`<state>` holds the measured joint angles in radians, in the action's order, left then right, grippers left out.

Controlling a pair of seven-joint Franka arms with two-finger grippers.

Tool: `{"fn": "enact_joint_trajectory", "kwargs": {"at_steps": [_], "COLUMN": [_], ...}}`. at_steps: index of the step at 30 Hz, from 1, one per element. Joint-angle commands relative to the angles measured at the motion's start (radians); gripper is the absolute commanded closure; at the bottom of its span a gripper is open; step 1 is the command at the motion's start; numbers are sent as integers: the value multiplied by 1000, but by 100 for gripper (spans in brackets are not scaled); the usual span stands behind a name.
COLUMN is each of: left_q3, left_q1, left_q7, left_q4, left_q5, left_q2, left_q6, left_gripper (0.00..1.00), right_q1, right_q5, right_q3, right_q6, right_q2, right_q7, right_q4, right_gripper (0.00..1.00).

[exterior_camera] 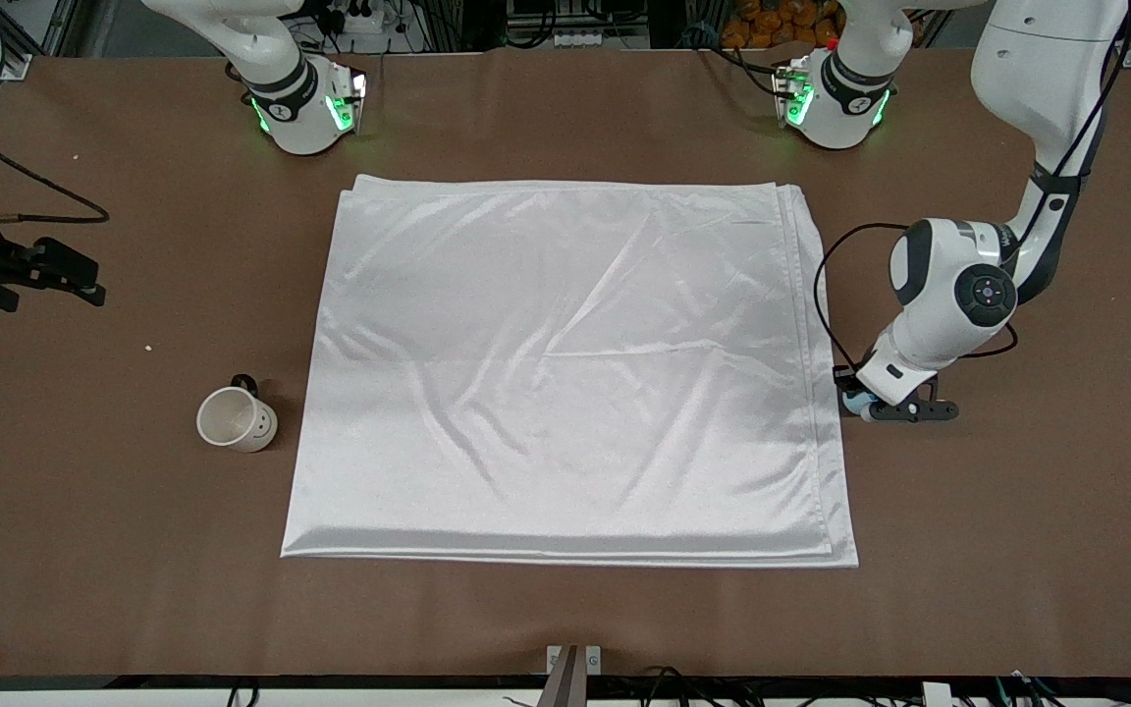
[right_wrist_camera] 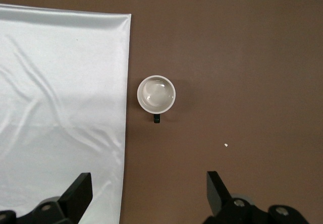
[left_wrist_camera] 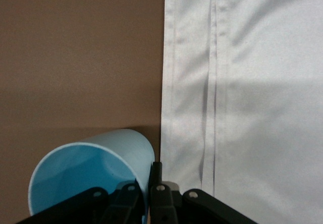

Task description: Place blue cup into white mug on cloth

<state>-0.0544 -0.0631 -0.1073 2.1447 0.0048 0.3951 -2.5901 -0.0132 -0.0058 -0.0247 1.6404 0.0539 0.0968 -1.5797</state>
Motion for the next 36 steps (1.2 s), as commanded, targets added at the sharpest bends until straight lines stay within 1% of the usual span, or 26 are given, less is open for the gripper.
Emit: {"fn": "enact_joint_trajectory", "kwargs": {"at_steps": [1,9,12,15,21,24,27,29,33,36], "left_q3": [-1,5,21,21,24,24,27,27,27,28], "left_q1": [2,-3,-7,-7,-7,-7,-6,-7,-7,-7], "left_q7": [29,29,32,37,38,38,38,38,38,38], "left_q4": [-2,-3,-3,-3,-6,-8,-9,-17,-51,-75], "left_q5": [-6,-6,-6,-6,-6,-6,-6,-6,-6,-5], "left_q2": [-10,-15,-22,-27,-36,-45,-59,-67,-84,-101], "left_q6": [-4,-4,-4,-2,-1,-1,2,16,80,122], "left_gripper": [100,100,100,100,100,100,100,100,100,100], "right_q1": [-11,-11,-14,-16,-13,-8,-7,-5,-5,-5], "right_q5": [-13,-7,-2,-2,-3,-6,-7,-5,-3,-2], "right_q3": [5,5,5,5,5,5,6,6,6,8], "right_q6": [-28,-45,-50,-50,-50,-80,-105,-97,-85,-47], "right_q2": [7,7,11,14,50,69,73,73,92,103], "right_q7": [-6,-75,-71,-71,-66,-63,-72,-72,-72,-72], "right_q4": [23,23,27,26,17,15,-5,-40,-75,-112], "right_gripper": [0,0,0,0,0,0,0,0,0,0]}}
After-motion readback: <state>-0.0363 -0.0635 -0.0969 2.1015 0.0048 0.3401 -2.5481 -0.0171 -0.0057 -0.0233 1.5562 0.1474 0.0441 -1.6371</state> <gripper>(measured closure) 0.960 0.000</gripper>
